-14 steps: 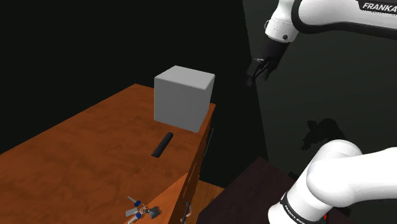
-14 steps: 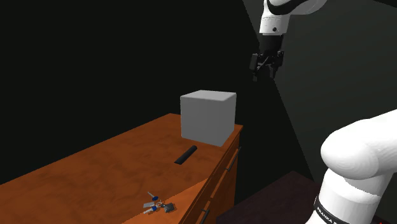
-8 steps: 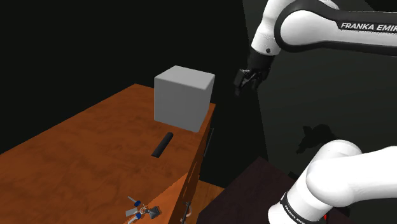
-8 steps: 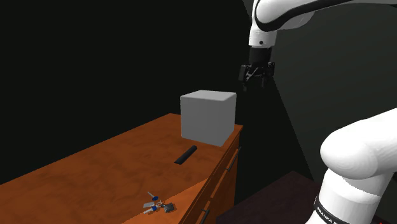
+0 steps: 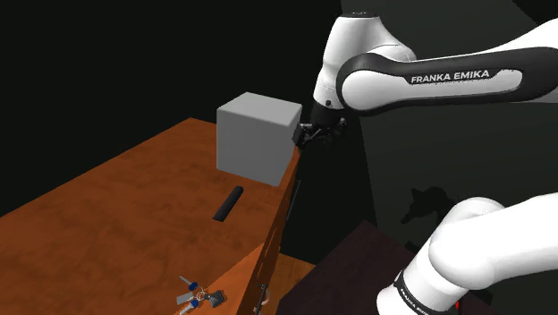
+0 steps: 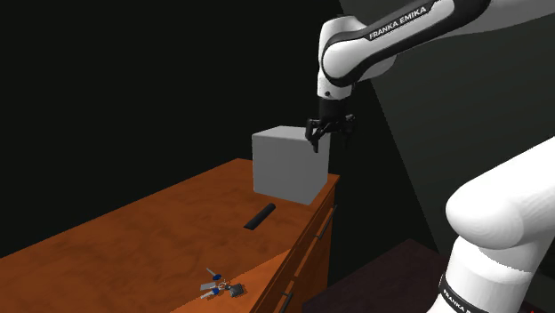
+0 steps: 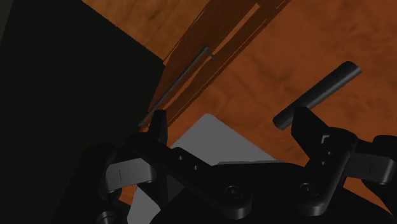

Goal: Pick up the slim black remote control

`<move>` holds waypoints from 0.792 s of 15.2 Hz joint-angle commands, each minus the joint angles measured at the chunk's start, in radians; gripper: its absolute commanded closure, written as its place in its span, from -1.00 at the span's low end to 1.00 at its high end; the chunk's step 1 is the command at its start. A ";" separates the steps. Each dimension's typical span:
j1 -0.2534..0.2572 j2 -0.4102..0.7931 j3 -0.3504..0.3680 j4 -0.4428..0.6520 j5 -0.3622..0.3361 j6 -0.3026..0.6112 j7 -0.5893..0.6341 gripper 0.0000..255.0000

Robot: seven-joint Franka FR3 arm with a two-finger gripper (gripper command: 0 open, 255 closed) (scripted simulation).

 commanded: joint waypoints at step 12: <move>-0.137 0.502 0.275 0.136 -0.165 0.297 0.603 -1.00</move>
